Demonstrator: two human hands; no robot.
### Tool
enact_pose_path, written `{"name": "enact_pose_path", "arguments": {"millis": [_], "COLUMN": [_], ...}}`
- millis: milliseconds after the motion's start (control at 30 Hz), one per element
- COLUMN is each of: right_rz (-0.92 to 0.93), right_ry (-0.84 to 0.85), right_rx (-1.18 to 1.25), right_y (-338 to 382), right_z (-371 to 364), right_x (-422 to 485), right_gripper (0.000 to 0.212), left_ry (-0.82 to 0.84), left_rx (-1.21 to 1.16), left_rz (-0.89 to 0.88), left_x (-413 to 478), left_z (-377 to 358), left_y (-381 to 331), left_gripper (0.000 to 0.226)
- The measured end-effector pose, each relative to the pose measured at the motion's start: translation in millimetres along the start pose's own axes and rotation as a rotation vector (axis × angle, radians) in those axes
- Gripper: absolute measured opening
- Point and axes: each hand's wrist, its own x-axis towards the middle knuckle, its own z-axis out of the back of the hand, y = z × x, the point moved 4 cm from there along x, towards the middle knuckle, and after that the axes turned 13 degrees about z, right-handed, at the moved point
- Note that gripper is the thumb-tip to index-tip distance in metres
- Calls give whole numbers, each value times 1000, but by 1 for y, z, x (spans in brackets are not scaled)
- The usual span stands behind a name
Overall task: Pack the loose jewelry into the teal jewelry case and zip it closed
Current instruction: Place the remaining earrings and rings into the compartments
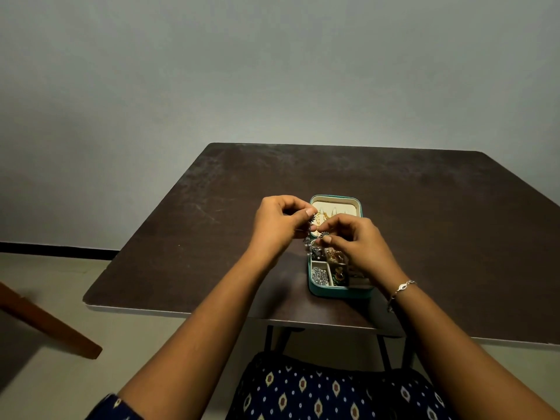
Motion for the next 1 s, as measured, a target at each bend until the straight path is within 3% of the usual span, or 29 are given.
{"name": "enact_pose_path", "arguments": {"millis": [333, 600, 867, 1000], "right_rz": [35, -27, -7, 21], "right_ry": [-3, 48, 137, 148], "right_rx": [144, 108, -166, -293], "right_y": [20, 5, 3, 4], "right_z": [7, -1, -6, -9], "right_x": [-6, -19, -29, -29], "right_gripper": [17, 22, 24, 13], "left_ry": [-3, 14, 26, 35], "left_rx": [-3, -17, -21, -20], "left_rz": [2, 11, 29, 41], "left_x": [1, -1, 0, 0], "left_z": [-1, -2, -4, -7], "left_y": [1, 2, 4, 7], "left_gripper": [7, 9, 10, 10]}}
